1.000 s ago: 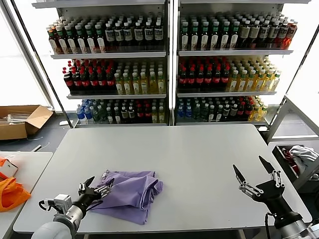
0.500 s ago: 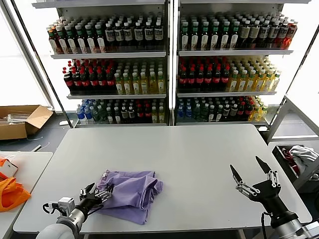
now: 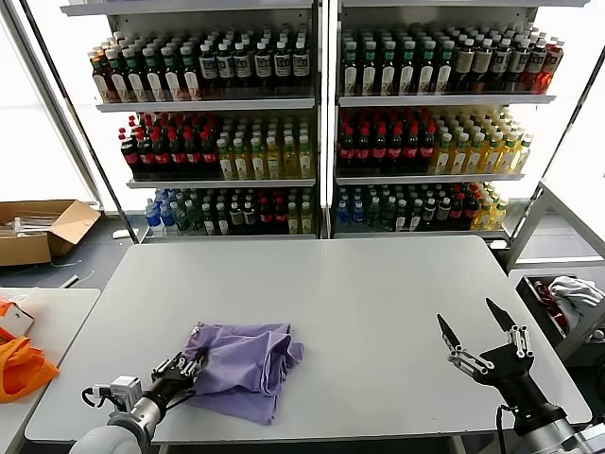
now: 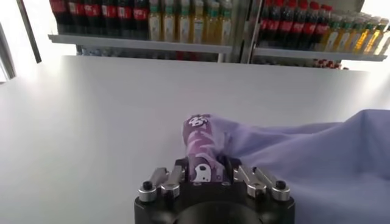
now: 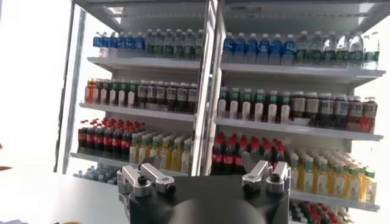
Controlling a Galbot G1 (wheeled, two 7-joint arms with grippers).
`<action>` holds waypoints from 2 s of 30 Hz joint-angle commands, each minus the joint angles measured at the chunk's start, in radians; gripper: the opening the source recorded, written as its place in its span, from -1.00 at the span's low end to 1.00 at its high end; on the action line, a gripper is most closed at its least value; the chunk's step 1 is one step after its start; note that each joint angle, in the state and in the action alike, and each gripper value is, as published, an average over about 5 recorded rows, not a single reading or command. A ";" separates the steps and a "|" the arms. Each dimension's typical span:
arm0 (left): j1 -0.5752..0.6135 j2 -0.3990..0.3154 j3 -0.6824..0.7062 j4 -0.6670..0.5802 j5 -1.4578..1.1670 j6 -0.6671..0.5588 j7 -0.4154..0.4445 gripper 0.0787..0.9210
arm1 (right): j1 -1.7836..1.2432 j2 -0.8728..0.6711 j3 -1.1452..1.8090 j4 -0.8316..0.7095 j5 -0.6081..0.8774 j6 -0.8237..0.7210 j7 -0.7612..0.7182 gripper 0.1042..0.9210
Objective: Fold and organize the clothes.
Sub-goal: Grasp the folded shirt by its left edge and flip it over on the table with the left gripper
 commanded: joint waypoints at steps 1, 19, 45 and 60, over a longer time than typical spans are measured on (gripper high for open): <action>0.001 -0.012 -0.029 -0.010 -0.051 -0.015 -0.006 -0.41 | -0.002 0.000 0.002 -0.001 0.001 0.001 -0.001 0.76; 0.111 0.197 -0.606 -0.030 -0.321 0.027 0.040 -0.88 | 0.004 0.007 -0.013 -0.022 0.002 0.008 -0.005 0.76; -0.134 -0.127 0.404 -0.293 -0.181 0.159 -0.332 -0.88 | 0.000 0.034 -0.031 -0.056 -0.002 0.014 -0.007 0.76; -0.445 -0.257 0.508 0.012 -0.343 0.159 -0.373 -0.87 | 0.061 0.029 -0.290 -0.054 0.022 -0.246 0.094 0.76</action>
